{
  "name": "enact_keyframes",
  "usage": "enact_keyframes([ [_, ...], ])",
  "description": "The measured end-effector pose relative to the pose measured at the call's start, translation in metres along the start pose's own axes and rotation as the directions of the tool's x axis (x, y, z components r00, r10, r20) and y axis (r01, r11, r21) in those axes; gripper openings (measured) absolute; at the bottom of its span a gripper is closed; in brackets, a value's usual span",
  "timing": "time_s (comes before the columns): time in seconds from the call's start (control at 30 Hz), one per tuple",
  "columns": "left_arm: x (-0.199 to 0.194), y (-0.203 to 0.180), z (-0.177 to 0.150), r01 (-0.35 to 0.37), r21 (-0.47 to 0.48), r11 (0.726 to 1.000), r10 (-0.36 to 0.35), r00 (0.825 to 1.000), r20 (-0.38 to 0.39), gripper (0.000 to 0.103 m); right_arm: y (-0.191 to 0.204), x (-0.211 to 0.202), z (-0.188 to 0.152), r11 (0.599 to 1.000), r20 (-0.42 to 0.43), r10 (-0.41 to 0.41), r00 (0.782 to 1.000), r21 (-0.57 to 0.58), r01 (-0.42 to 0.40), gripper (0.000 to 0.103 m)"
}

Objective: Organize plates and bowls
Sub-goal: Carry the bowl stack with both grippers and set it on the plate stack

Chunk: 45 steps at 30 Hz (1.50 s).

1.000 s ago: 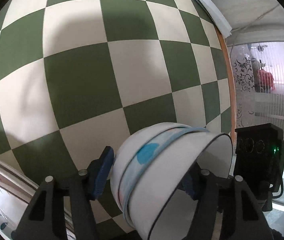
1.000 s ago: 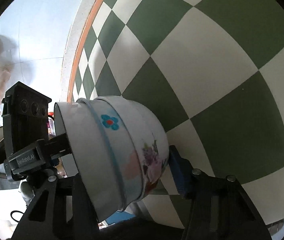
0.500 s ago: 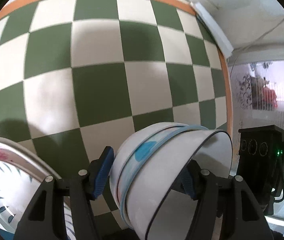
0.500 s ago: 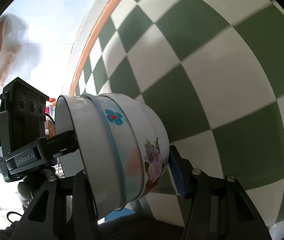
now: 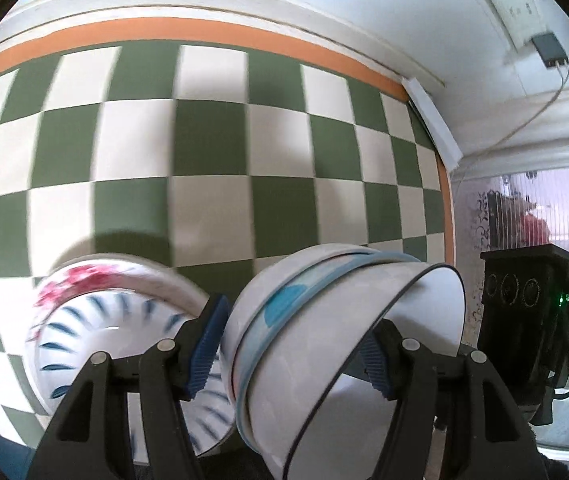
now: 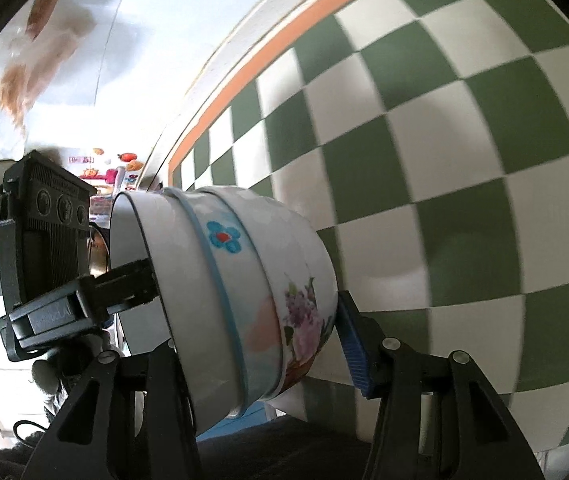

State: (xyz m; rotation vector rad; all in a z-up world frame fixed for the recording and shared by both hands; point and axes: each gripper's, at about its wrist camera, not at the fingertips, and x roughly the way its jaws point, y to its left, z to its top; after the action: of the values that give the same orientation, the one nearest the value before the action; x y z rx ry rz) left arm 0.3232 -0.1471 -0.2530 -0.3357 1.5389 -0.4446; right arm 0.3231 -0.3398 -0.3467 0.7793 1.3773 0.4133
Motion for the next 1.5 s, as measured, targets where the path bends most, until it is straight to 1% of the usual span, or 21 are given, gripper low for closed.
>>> enact_keyframes([
  [0.17, -0.02, 0.036, -0.011, -0.008, -0.04, 0.999, 0.009, 1.0, 0.025, 0.06, 0.029, 0.03, -0.009, 0.999, -0.031, 0.002, 1.0, -0.036, -0.003, 0.053],
  [0.43, -0.032, 0.092, -0.029, -0.017, -0.122, 0.992, 0.021, 0.999, 0.031, 0.06, 0.062, 0.083, -0.029, 0.996, -0.1, -0.008, 0.995, -0.085, 0.0, 0.053],
  [0.57, -0.031, 0.113, -0.035, -0.019, -0.147, 0.989, 0.023, 0.999, 0.027, 0.06, 0.065, 0.098, -0.038, 0.995, -0.127, -0.015, 0.992, -0.103, 0.002, 0.053],
  [0.73, -0.023, 0.132, -0.038, -0.01, -0.178, 0.984, 0.013, 1.0, 0.012, 0.06, 0.069, 0.123, -0.041, 0.993, -0.159, -0.039, 0.987, -0.117, 0.02, 0.053],
  [0.83, -0.018, 0.137, -0.039, -0.012, -0.193, 0.981, 0.013, 1.0, 0.003, 0.06, 0.067, 0.132, -0.042, 0.993, -0.172, -0.053, 0.984, -0.117, 0.033, 0.053],
  [1.1, -0.017, 0.135, -0.039, -0.026, -0.174, 0.984, 0.027, 1.0, -0.001, 0.06, 0.064, 0.132, -0.042, 0.995, -0.18, -0.049, 0.983, -0.099, 0.031, 0.053],
  [1.3, -0.015, 0.13, -0.041, -0.052, -0.148, 0.988, 0.052, 0.999, -0.006, 0.06, 0.062, 0.131, -0.043, 0.997, -0.186, -0.057, 0.981, -0.069, 0.045, 0.054],
  [1.4, -0.02, 0.128, -0.042, -0.059, -0.136, 0.989, 0.06, 0.998, 0.003, 0.06, 0.064, 0.129, -0.046, 0.994, -0.18, -0.086, 0.98, -0.077, 0.073, 0.055],
  [1.5, -0.029, 0.124, -0.043, -0.083, -0.117, 0.99, 0.087, 0.996, 0.031, 0.06, 0.069, 0.125, -0.05, 0.988, -0.167, -0.126, 0.978, -0.105, 0.11, 0.055],
])
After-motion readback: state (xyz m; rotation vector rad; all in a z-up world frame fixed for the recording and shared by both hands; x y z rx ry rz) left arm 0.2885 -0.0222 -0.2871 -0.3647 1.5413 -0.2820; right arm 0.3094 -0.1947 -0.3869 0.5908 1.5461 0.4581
